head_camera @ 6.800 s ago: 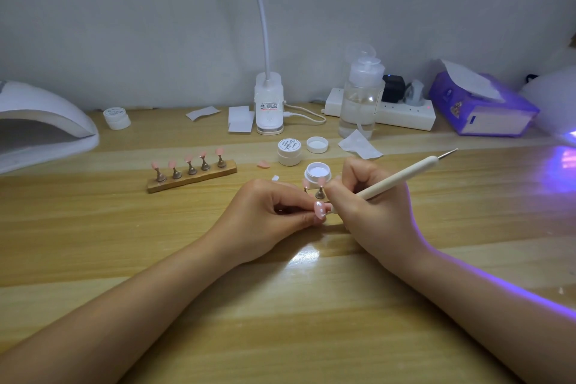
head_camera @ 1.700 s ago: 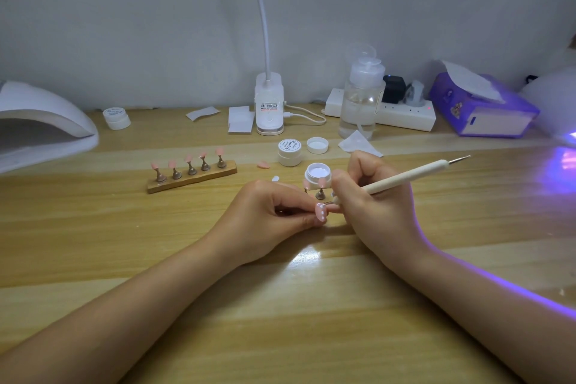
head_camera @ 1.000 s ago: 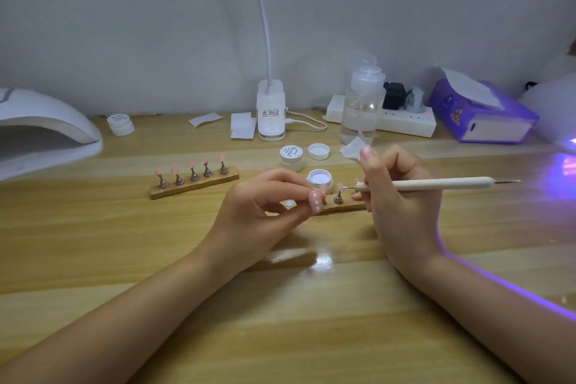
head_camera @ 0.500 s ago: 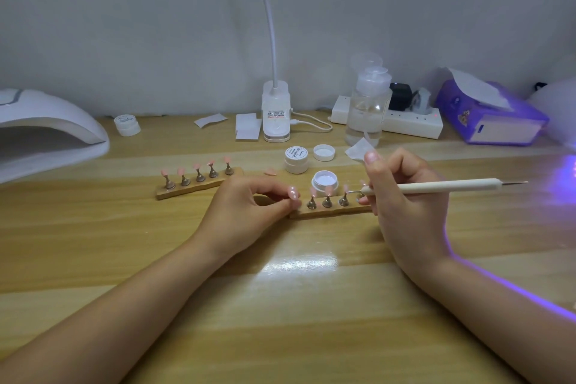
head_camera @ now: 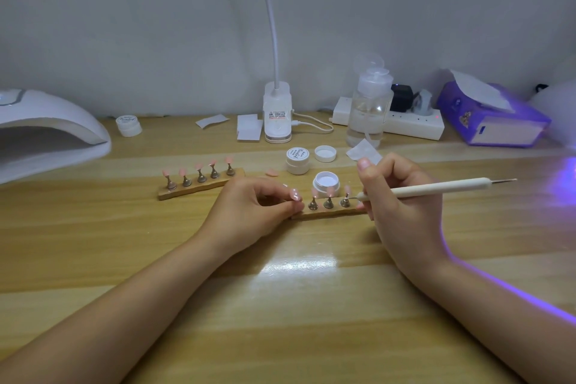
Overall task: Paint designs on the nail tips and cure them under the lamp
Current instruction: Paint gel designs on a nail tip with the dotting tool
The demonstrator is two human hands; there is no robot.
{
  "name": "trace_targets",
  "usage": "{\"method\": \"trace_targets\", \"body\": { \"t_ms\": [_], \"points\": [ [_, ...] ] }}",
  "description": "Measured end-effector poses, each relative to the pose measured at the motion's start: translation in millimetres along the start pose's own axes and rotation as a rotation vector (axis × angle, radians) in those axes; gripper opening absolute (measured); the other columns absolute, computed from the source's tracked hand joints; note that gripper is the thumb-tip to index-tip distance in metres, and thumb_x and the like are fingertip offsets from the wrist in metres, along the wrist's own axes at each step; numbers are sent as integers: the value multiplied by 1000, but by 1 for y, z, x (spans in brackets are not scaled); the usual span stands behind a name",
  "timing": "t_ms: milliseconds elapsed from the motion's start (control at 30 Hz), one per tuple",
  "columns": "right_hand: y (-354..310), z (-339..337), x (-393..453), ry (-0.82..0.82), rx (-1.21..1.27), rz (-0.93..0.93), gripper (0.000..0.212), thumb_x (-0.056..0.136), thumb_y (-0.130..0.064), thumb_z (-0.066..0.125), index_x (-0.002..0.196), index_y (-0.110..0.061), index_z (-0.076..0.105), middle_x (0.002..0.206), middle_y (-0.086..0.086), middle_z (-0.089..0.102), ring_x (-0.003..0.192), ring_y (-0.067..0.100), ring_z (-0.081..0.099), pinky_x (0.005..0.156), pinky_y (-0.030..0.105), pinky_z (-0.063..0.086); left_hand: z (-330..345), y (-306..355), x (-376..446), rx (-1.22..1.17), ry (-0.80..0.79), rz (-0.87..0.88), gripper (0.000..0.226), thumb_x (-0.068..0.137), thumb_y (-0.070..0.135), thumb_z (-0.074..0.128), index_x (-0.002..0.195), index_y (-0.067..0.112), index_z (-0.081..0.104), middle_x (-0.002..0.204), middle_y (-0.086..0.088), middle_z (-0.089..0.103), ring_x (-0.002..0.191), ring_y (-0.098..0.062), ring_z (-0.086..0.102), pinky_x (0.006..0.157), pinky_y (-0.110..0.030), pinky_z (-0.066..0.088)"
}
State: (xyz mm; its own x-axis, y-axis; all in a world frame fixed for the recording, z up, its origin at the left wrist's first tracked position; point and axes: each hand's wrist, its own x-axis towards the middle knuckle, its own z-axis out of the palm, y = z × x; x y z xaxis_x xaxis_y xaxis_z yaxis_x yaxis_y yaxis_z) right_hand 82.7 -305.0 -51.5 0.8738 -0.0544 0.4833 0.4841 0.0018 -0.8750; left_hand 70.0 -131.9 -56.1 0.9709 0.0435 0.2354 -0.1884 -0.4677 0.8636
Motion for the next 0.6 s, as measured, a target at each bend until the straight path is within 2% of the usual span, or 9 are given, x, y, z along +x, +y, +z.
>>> {"method": "trace_targets", "body": {
  "t_ms": [100,200,300,367,467,600],
  "points": [
    [-1,0,0,-12,-5,11,42,84,-23,63,53,-13,37,41,-7,40,42,6,39,47,37,38,0,-1,1,6,-6,-14,13,70,13,77,68,24,71,74,2,71,67,-3,60,73,-22,49],
    [-2,1,0,-9,-5,28,41,86,-18,60,53,-12,37,45,1,38,44,10,36,46,41,35,0,-1,2,39,-38,-2,16,69,16,77,71,28,68,74,8,69,71,-4,62,78,-25,50],
    [-1,1,1,-13,6,20,40,86,-16,59,52,-15,39,42,-6,41,42,8,37,46,31,36,1,3,4,107,-90,52,25,67,23,79,82,35,63,76,11,64,72,1,58,71,-10,44],
    [1,1,1,-24,14,15,40,86,-14,58,51,-15,39,39,-10,43,40,4,38,44,21,35,3,5,6,131,-100,78,26,66,26,79,82,36,61,76,7,64,69,1,56,66,-5,41],
    [2,1,2,-43,34,18,40,86,-14,58,51,-15,40,39,-11,45,39,1,38,43,13,33,8,7,8,137,-105,107,18,69,24,78,74,31,62,66,7,56,60,0,47,63,-15,39],
    [2,2,2,-54,44,26,39,85,-19,59,50,-16,41,41,-9,48,39,0,42,45,12,34,13,5,8,123,-73,129,20,71,18,76,68,32,62,62,10,51,60,-2,45,64,-22,39]
  ]
}}
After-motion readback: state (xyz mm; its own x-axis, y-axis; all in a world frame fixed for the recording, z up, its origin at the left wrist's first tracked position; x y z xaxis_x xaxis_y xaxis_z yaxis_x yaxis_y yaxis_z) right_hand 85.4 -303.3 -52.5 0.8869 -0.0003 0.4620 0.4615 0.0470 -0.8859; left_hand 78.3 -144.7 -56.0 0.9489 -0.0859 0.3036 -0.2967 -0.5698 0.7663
